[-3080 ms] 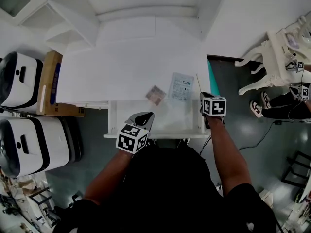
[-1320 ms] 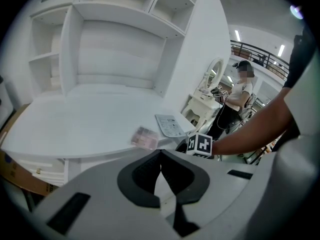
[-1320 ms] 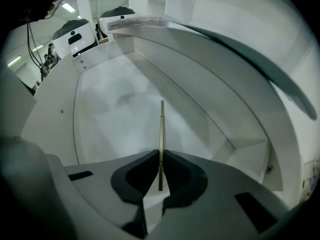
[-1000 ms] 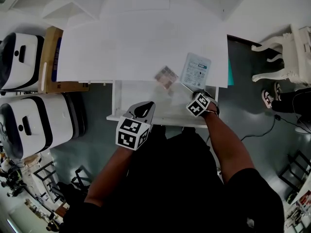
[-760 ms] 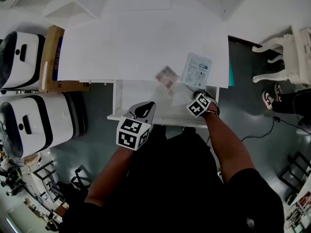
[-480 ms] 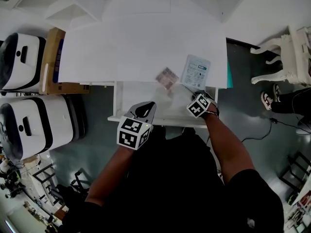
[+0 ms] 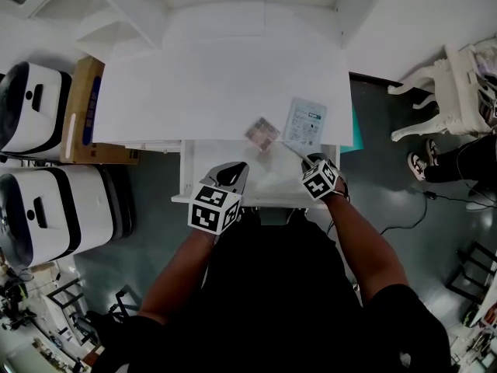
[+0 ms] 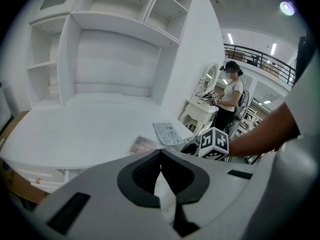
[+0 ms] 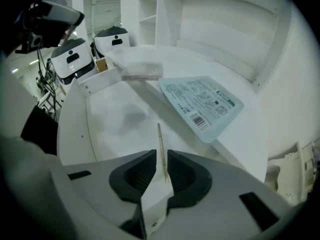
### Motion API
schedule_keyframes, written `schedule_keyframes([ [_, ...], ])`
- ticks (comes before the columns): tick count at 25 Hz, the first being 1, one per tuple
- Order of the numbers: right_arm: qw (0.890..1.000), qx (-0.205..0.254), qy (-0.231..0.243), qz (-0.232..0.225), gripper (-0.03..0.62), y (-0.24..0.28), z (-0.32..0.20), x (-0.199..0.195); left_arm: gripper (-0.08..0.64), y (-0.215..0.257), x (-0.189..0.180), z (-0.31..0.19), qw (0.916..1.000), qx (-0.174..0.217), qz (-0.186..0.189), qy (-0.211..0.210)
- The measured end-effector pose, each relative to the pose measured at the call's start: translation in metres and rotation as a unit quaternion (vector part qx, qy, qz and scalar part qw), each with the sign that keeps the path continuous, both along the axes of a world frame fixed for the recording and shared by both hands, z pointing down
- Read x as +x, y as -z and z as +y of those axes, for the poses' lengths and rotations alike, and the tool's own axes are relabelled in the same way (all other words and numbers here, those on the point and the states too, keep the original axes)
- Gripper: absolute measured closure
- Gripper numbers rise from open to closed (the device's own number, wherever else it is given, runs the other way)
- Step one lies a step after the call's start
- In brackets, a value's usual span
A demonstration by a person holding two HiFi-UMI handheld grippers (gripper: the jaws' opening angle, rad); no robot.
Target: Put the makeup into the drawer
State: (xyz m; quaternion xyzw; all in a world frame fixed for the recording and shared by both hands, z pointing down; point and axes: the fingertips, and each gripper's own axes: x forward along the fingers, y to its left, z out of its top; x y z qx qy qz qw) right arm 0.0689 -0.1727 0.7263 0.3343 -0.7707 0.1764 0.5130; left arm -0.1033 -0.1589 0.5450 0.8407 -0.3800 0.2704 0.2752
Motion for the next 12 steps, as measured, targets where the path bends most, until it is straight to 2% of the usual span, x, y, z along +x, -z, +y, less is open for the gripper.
schedule_keyframes([
  [4, 0.996, 0.003, -0.05, -0.067, 0.523, 0.039, 0.007, -0.006, 0.549, 0.003, 0.003, -0.003, 1.0, 0.006, 0.006, -0.004],
  [9, 0.974, 0.027, -0.111, -0.195, 0.525, 0.11, 0.009, -0.021, 0.549, 0.007, 0.008, -0.006, 0.9998, 0.012, 0.014, -0.011],
  [12, 0.965, 0.047, -0.116, -0.232, 0.526, 0.144, 0.009, -0.026, 0.549, 0.01, 0.011, -0.008, 0.9995, 0.015, 0.024, -0.013],
])
